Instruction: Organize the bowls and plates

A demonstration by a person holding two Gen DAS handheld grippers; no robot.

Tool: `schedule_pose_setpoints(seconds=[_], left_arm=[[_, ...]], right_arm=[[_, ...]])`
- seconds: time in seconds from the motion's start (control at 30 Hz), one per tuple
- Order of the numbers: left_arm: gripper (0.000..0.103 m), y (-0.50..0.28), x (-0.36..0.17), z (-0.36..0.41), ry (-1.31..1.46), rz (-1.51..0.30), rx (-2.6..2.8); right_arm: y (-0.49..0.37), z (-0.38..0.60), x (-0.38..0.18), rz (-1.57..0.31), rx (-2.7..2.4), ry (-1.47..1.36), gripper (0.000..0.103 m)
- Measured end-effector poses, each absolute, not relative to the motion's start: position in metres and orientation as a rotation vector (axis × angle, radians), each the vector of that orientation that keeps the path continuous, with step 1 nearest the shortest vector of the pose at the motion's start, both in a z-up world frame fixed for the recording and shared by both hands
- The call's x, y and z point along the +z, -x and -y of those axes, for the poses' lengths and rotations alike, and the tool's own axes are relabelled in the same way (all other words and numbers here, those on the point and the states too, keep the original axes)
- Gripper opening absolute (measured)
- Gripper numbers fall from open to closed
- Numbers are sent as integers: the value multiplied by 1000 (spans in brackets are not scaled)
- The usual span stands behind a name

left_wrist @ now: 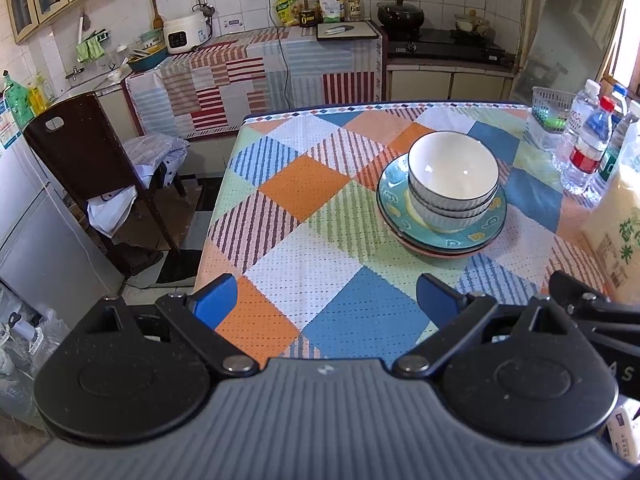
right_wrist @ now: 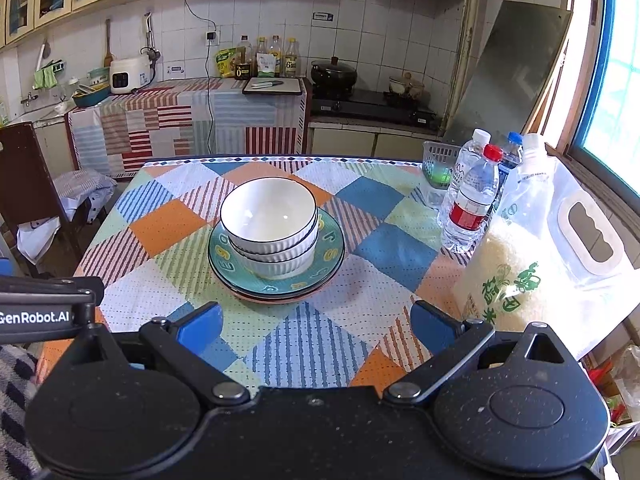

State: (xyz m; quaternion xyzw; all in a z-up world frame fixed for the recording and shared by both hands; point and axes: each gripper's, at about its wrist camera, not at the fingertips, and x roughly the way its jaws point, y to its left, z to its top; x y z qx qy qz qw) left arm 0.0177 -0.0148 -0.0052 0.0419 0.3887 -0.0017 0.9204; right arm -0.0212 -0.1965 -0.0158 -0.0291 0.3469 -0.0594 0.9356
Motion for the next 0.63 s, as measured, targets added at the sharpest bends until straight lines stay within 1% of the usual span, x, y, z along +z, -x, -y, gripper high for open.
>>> schedule_pose_setpoints(seconds=[0.63], left_arm=[[97,-18,-8,14,-85,-802,-5]], right_arm=[[19,197,-19,-721,-120,61,101]])
